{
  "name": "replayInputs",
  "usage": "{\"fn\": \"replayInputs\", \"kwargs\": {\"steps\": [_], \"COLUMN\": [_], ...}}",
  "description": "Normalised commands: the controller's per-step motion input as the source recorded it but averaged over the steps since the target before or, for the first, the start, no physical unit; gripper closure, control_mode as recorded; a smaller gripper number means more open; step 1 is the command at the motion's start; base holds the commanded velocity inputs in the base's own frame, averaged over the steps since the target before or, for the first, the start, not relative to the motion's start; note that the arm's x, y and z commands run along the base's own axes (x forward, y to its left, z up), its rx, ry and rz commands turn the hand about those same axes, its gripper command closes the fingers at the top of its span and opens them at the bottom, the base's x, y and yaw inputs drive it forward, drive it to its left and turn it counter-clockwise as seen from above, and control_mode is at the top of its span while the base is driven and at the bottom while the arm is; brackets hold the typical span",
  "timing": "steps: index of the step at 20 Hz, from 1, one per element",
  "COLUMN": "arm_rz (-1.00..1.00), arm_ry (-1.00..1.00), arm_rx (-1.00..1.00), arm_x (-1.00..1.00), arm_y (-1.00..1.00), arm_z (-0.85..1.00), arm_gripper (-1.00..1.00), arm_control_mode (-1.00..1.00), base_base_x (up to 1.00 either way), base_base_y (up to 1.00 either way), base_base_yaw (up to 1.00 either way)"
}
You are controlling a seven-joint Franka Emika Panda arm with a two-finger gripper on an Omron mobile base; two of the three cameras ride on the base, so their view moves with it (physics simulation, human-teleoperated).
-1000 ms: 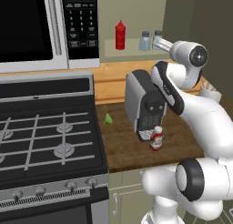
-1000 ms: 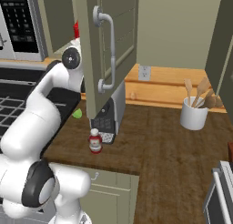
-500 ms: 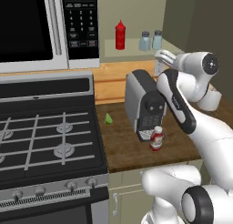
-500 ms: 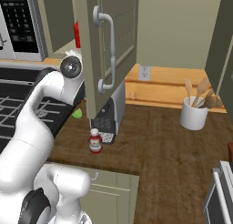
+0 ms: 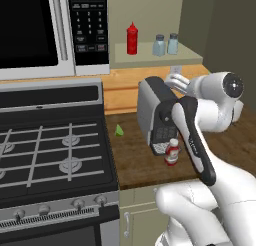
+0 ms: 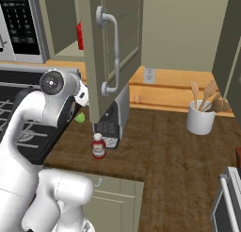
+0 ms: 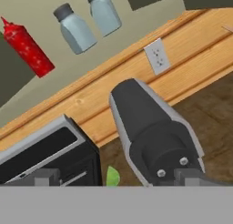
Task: Put the shaker and condiment bottle from the counter next to their counterparts in the cabinet.
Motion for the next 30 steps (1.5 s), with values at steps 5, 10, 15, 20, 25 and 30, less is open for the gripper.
{"fn": "replayInputs", "kwargs": {"steps": [5, 10, 15, 20, 25, 30], "arm_rz": [0.00, -0.01, -0.03, 0.00, 0.00, 0.00], "arm_ry": [0.00, 0.04, 0.13, 0.10, 0.06, 0.00], "arm_rx": [-0.06, -0.09, -0.01, 0.00, 0.00, 0.00], "arm_x": [-0.70, -0.50, -0.14, -0.26, -0.10, -0.13], "arm_y": [0.24, 0.16, 0.08, 0.06, 0.07, 0.17], "arm_z": [-0.52, -0.66, -0.50, -0.30, -0.13, -0.05], "arm_gripper": [-1.00, -1.00, -1.00, -1.00, -1.00, -1.00], "arm_control_mode": [-1.00, -1.00, -1.00, -1.00, -1.00, -1.00], "base_base_x": [0.00, 0.00, 0.00, 0.00, 0.00, 0.00], "base_base_y": [0.00, 0.00, 0.00, 0.00, 0.00, 0.00], "base_base_yaw": [0.00, 0.00, 0.00, 0.00, 0.00, 0.00]}}
